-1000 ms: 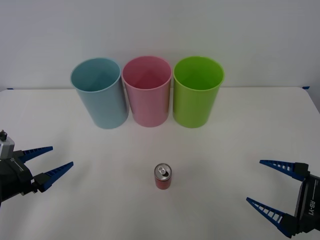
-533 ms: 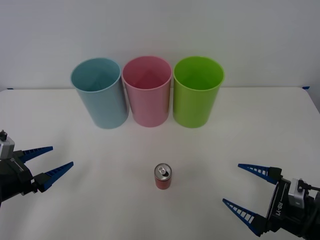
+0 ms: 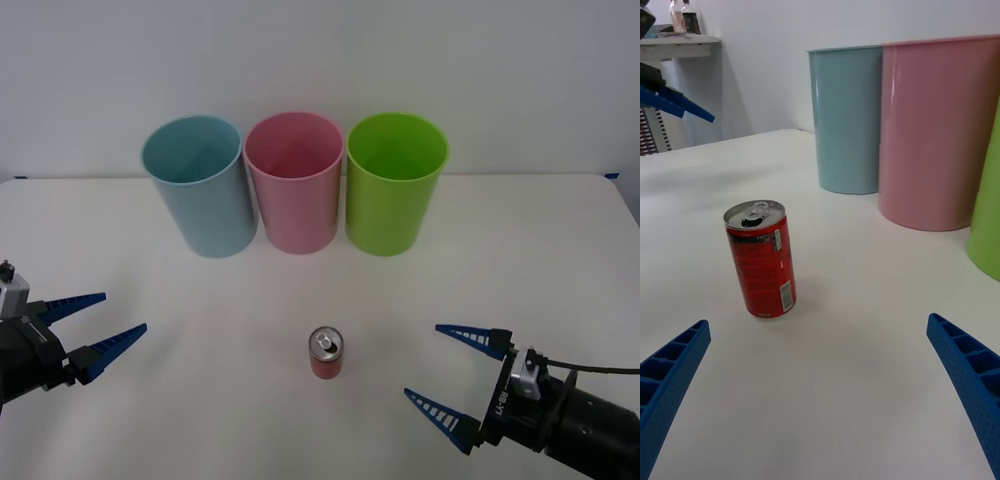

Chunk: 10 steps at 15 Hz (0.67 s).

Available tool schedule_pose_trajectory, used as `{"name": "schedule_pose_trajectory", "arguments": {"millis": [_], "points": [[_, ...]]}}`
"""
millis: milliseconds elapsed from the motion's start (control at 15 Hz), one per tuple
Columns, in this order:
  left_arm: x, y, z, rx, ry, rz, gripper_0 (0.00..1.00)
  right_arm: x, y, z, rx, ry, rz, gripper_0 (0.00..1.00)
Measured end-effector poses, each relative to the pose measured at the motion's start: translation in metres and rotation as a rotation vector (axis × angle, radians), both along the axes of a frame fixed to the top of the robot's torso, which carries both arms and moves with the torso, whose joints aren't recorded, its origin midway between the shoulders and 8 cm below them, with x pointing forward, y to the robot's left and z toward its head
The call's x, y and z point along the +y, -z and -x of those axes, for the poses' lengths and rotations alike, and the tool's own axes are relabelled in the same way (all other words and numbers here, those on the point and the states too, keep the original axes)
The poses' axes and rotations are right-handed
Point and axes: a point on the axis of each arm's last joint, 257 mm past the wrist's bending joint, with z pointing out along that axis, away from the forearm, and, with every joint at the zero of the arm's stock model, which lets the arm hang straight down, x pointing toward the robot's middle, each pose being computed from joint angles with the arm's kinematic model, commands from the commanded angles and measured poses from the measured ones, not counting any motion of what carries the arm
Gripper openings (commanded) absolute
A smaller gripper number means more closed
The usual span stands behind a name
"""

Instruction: Put cans in the blue bin and PET bottles in the pink bin and trash in the green bin.

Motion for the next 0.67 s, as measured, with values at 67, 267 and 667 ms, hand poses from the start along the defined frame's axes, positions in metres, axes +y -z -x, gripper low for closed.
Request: {"name": "schedule_pose_trajectory", "arguments": {"millis": [67,267,667], "points": [[0.000,0.000,0.000,0.000,0.000,0.000,1.00,0.004,0.007,-0.005,-0.002,-0.001,0.000,1.00],[0.000,0.000,0.000,0.000,0.000,0.000,1.00,0.021,0.026,-0.015,-0.008,-0.005,-0.003,1.00],[0.000,0.000,0.000,0.000,0.000,0.000,1.00,0.066,0.037,-0.019,0.003,-0.024,-0.015,1.00]]}}
